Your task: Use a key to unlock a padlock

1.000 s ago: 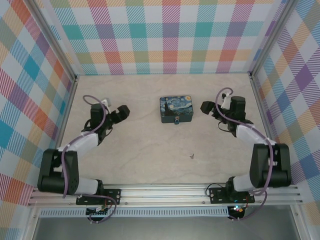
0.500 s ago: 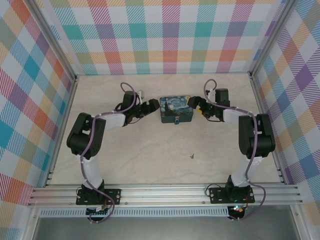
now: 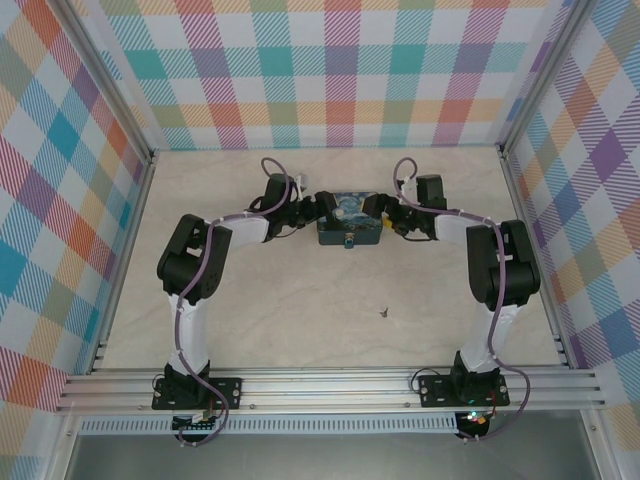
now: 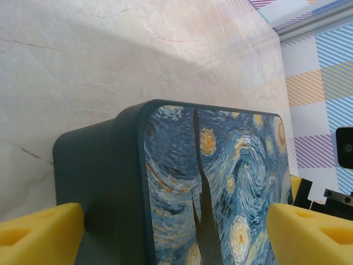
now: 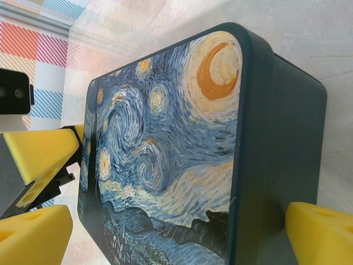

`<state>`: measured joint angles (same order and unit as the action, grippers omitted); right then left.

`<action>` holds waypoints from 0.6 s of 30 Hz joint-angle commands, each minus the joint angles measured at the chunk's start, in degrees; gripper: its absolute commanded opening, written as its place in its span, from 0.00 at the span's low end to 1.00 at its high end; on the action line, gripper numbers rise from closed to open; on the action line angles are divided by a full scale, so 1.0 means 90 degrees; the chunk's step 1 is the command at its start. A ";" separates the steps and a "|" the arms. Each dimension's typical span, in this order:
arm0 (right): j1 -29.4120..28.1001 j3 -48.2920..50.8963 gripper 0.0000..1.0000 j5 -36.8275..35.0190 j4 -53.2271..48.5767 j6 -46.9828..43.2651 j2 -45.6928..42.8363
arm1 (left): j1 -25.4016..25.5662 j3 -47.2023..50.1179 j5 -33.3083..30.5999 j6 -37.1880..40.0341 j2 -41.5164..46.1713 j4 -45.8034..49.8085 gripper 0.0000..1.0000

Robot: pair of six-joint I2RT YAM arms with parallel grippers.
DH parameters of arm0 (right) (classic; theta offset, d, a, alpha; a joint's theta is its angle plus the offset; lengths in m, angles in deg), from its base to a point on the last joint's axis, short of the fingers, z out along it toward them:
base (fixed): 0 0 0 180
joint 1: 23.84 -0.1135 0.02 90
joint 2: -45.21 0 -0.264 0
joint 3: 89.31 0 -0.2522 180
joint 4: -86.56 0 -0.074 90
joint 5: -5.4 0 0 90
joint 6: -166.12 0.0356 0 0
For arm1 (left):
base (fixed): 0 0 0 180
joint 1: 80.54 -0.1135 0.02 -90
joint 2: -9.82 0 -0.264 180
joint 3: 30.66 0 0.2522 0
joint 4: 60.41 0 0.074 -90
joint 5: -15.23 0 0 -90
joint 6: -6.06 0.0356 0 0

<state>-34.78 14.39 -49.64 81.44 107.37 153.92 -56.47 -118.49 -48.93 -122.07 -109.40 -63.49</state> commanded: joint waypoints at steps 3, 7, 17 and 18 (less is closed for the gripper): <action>-0.0431 0.0307 0.98 0.0423 0.0040 -0.0076 -0.0446 | 0.0041 0.0386 0.0160 0.0164 0.0638 0.0161 0.86; -0.0755 0.0616 0.98 0.0313 0.0061 -0.0046 -0.0748 | 0.0030 0.0962 0.0069 0.0177 0.1108 0.0147 0.86; -0.1515 0.1480 0.98 -0.0031 0.0259 0.0282 -0.1348 | -0.0077 0.2172 -0.0323 0.0252 0.2039 0.0165 0.89; -0.1587 0.1530 0.98 -0.0035 0.0294 0.0312 -0.1365 | -0.0109 0.2208 -0.0323 0.0237 0.2065 0.0145 0.89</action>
<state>-46.63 26.95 -51.59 80.85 108.77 143.10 -57.17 -99.67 -54.11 -120.34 -93.29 -61.54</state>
